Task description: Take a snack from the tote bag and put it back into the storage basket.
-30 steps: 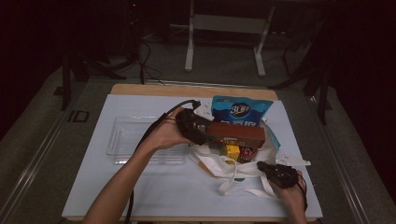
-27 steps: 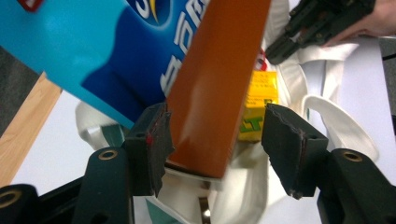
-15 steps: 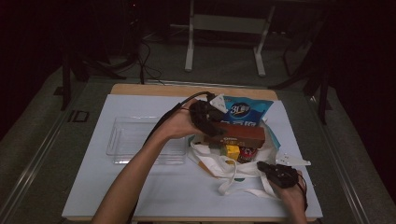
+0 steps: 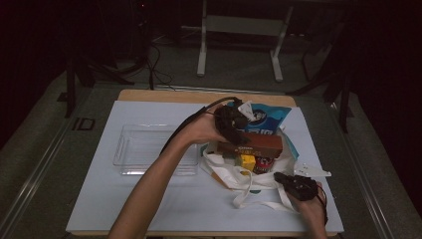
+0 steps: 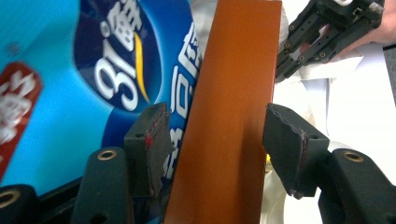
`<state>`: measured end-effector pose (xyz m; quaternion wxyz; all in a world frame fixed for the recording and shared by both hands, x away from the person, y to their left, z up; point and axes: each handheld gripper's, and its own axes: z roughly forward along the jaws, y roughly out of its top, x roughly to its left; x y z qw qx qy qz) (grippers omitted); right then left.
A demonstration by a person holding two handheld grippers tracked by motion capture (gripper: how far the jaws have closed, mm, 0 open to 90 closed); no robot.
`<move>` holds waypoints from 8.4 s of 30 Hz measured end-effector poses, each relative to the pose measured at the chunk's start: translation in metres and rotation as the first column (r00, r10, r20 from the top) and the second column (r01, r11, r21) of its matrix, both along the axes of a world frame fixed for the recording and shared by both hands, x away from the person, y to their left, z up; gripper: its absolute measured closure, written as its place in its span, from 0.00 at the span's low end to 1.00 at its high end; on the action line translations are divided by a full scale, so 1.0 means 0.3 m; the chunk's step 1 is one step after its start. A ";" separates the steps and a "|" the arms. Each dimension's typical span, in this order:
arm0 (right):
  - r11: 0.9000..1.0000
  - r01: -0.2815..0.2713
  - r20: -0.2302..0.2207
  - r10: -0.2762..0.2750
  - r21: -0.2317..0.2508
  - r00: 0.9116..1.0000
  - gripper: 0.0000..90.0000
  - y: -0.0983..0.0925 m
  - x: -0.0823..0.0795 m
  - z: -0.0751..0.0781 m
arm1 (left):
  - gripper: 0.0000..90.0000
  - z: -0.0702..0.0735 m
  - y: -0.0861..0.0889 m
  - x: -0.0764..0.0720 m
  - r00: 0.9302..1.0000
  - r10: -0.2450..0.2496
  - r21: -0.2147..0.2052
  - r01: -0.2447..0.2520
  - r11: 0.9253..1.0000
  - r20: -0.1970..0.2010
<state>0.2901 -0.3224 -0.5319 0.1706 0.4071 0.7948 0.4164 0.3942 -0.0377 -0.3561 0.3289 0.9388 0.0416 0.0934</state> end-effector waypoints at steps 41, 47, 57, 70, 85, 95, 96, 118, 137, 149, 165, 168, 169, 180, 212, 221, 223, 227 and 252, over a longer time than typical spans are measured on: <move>1.000 -0.002 0.002 0.002 0.005 1.000 0.94 -0.002 0.000 -0.002 | 0.41 -0.051 -0.097 0.013 0.990 -0.068 0.276 0.101 0.956 -0.127; 1.000 -0.004 0.001 0.004 0.010 1.000 0.94 -0.004 0.001 -0.002 | 0.43 -0.055 -0.102 0.015 0.990 -0.069 0.288 0.102 0.952 -0.124; 1.000 -0.004 0.003 0.004 0.009 1.000 0.94 -0.004 0.001 -0.003 | 0.42 -0.035 -0.135 0.020 0.989 -0.068 0.307 0.106 0.946 -0.130; 1.000 -0.006 0.002 0.006 0.009 1.000 0.94 -0.005 0.001 -0.003 | 0.47 -0.034 -0.149 0.005 0.990 -0.080 0.396 0.121 0.910 -0.120; 1.000 -0.006 0.000 0.006 0.013 1.000 0.94 -0.006 0.001 -0.003 | 0.48 0.026 -0.080 -0.027 0.991 -0.106 0.366 0.128 0.922 -0.079; 1.000 -0.006 0.000 0.006 0.014 1.000 0.94 -0.007 0.001 -0.004 | 0.48 0.084 0.015 -0.052 0.993 -0.107 0.313 0.118 0.942 -0.052; 1.000 -0.006 0.000 0.006 0.014 1.000 0.94 -0.007 0.001 -0.004 | 0.48 0.086 0.025 -0.054 0.994 -0.103 0.317 0.113 0.942 -0.047; 1.000 -0.005 -0.001 0.005 0.019 1.000 0.94 -0.007 0.001 -0.004 | 0.48 0.059 0.264 -0.093 0.998 -0.050 0.353 0.056 0.934 -0.028; 1.000 -0.005 -0.001 0.005 0.026 1.000 0.94 -0.008 0.001 -0.006 | 0.48 0.006 0.436 -0.131 0.999 -0.037 0.396 0.034 0.918 -0.001; 1.000 -0.005 0.003 0.005 0.023 1.000 0.94 -0.008 0.001 -0.006 | 0.48 -0.005 0.520 -0.138 1.000 -0.018 0.387 0.018 0.922 -0.005; 1.000 -0.005 0.003 0.005 0.021 1.000 0.94 -0.008 0.001 -0.006 | 0.48 -0.070 0.599 -0.135 1.000 0.016 0.440 -0.014 0.898 0.000; 1.000 -0.005 0.003 0.005 0.022 1.000 0.94 -0.008 0.001 -0.006 | 0.48 -0.081 0.604 -0.130 1.000 0.023 0.451 -0.020 0.892 -0.002; 1.000 -0.005 0.003 0.005 0.022 1.000 0.94 -0.008 0.001 -0.006 | 0.48 -0.085 0.605 -0.128 1.000 0.027 0.455 -0.023 0.890 -0.004; 1.000 -0.004 0.002 0.004 0.023 1.000 0.94 -0.008 0.000 -0.006 | 0.47 -0.129 0.599 -0.112 0.999 0.026 0.488 -0.005 0.873 -0.035; 1.000 -0.005 0.001 0.005 0.026 1.000 0.94 -0.009 0.000 -0.007 | 0.45 -0.185 0.555 -0.084 0.992 0.068 0.516 -0.004 0.857 -0.107; 1.000 -0.004 0.001 0.004 0.027 1.000 0.94 -0.009 0.000 -0.007 | 0.43 -0.221 0.570 -0.080 0.987 0.092 0.510 -0.011 0.860 -0.132; 1.000 -0.005 0.000 0.005 0.027 1.000 0.94 -0.009 0.000 -0.007 | 0.42 -0.227 0.568 -0.080 0.986 0.097 0.511 -0.012 0.859 -0.139; 1.000 -0.003 -0.001 0.003 0.027 1.000 0.94 -0.008 0.000 -0.006 | 0.36 -0.244 0.560 -0.076 0.983 0.105 0.522 -0.010 0.853 -0.153; 0.999 -0.008 -0.003 0.008 0.031 1.000 0.91 -0.009 -0.002 -0.006 | 0.40 -0.214 0.559 -0.067 0.974 0.135 0.428 -0.045 0.903 -0.182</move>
